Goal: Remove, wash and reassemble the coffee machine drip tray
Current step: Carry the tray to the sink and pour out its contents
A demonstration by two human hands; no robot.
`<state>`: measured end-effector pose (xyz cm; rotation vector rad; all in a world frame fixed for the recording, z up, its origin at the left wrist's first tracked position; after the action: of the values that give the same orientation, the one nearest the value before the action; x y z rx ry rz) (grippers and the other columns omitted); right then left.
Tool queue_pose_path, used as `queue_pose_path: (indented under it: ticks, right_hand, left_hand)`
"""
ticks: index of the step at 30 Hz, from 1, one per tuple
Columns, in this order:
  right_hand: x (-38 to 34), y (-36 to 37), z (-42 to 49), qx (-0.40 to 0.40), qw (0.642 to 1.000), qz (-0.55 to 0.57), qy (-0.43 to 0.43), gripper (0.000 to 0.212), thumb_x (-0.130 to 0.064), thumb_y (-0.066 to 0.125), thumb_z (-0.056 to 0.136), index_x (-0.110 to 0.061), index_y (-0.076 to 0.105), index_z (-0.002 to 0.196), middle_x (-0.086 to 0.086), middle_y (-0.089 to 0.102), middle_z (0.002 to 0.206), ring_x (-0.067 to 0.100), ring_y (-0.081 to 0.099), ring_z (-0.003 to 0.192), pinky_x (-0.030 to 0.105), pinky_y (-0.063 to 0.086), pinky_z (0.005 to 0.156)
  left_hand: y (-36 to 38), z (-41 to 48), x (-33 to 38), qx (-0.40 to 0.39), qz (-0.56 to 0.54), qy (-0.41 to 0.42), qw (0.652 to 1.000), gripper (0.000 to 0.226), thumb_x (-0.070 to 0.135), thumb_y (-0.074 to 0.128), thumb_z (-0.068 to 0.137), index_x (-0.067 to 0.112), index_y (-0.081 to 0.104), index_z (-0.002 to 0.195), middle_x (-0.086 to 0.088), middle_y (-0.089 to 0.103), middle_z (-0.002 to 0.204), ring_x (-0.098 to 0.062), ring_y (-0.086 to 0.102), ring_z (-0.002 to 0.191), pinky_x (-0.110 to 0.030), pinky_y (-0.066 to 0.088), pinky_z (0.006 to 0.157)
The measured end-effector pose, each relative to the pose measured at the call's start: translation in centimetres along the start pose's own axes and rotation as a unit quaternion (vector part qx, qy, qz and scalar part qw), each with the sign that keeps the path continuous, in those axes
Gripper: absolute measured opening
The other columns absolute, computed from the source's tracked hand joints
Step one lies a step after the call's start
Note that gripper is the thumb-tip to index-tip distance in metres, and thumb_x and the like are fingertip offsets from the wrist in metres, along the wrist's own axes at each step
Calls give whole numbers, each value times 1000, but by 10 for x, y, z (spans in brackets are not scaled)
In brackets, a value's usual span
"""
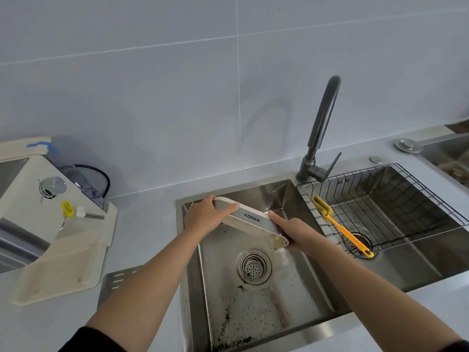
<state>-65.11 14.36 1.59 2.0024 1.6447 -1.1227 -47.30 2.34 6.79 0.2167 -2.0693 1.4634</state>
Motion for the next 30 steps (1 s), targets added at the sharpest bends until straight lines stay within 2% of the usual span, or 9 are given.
queue_pose_path:
  ticks: [6,8,11,14,16,20,24,27,30]
  right_hand:
    - [3,3,2,30,999,17,16,51,-57,53,83,-10,48,63,5,53,65,16,55,65,28,52,70]
    - [6,4,6,35,999,13,13,51,-57,54,82,-10,48,63,5,52,66,18,55,70,31,53,76]
    - [9,4,12,43,999,2,8,50,-57,57,80,-7,54,73,8,55,76,21,56,80,34,52,85]
    - [6,4,12,43,999,-11,-8,56,-55,58,80,-1,60,93,10,57,86,21,53,82,29,46,74]
    - [1,3,8,40,999,-20,-29,56,-51,58,82,2,61,99,9,57,84,19,53,79,25,42,68]
    - [-17,1,3,49,996,-33,-64,49,-46,56,85,1,61,99,4,56,77,14,52,70,21,40,59]
    - [-51,-13,-10,99,984,-67,-130,52,-47,49,89,2,59,101,3,55,74,12,48,63,21,37,55]
    - [-62,-19,-16,135,970,-74,-186,49,-49,46,90,-2,58,99,10,63,86,17,55,69,22,41,58]
    - [-34,-5,-5,98,982,-112,-113,57,-56,43,88,-3,59,102,7,63,87,17,58,70,27,53,63]
  left_hand:
    - [12,6,-7,-30,-1,-27,999,61,70,49,74,19,53,108,2,61,108,-24,56,104,-35,45,84]
    - [15,6,-10,-33,4,-38,999,64,70,47,74,18,53,111,-1,60,115,-25,54,109,-34,43,83]
    - [18,6,-13,-40,6,-52,998,69,70,46,75,16,51,117,-3,57,119,-25,51,110,-31,39,78]
    - [18,8,-18,-48,-22,-78,996,73,73,45,72,15,51,116,-2,59,112,-22,55,97,-32,44,77]
    - [17,9,-20,-47,-37,-92,994,74,73,46,72,13,52,115,-3,60,110,-23,57,100,-32,43,78]
    - [9,10,-12,-22,-61,-81,995,71,72,49,71,11,57,106,-4,64,102,-23,60,93,-33,46,78]
    - [-19,13,12,53,-65,-56,995,80,77,48,67,10,56,111,-6,65,104,-26,62,95,-34,51,80]
    - [-31,12,23,97,-58,-53,992,81,76,48,68,8,55,112,-6,64,105,-27,61,98,-31,47,74]
    - [-9,6,12,14,-39,-100,994,81,73,47,72,5,56,115,-11,63,112,-30,61,102,-32,49,82]
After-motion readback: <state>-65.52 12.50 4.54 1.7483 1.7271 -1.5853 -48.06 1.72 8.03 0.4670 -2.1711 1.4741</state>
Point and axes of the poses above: each hand's wrist, its own z-axis towards the middle knuckle, its own y-axis out of the palm, x = y × z, the point moved 3 cm from there along z, towards the middle knuckle
